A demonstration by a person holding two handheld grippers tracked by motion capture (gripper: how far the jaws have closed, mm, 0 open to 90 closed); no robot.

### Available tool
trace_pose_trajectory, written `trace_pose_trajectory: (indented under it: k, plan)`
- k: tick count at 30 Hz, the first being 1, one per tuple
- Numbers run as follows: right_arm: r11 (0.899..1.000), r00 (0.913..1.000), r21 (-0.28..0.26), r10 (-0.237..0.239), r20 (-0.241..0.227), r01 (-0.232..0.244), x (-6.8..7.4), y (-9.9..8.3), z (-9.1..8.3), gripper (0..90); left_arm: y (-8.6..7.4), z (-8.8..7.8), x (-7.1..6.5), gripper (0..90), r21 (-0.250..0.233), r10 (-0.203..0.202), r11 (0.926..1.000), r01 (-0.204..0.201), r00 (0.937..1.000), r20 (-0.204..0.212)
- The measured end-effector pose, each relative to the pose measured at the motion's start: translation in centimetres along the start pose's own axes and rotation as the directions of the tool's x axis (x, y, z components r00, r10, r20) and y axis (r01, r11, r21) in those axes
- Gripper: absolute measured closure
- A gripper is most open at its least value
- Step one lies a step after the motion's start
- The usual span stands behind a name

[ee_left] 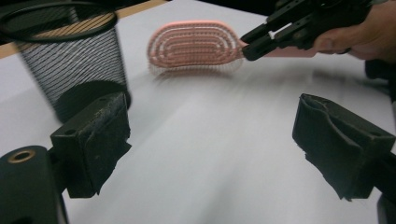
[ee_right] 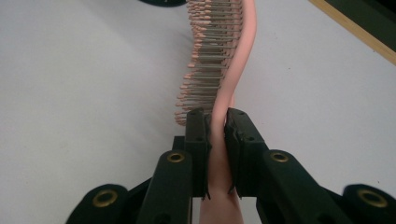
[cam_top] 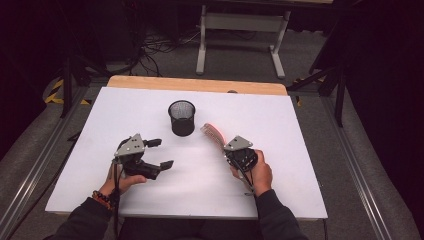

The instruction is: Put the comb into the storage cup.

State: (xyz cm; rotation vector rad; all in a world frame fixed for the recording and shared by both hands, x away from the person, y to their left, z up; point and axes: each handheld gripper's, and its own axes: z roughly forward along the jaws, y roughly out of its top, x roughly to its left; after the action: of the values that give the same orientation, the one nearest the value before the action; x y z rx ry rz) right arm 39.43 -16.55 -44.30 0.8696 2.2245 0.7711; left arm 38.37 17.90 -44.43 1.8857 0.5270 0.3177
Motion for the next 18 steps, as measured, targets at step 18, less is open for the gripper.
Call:
trace_pose_trajectory:
  k: [18]
  plan:
    - [0.996,0.9869,0.057,-0.065,-0.147,0.074,2.6,0.3,0.0,69.5,-2.7,-3.5,0.4,12.0,0.021,-0.052,0.9984,0.052,0.9981,-0.033]
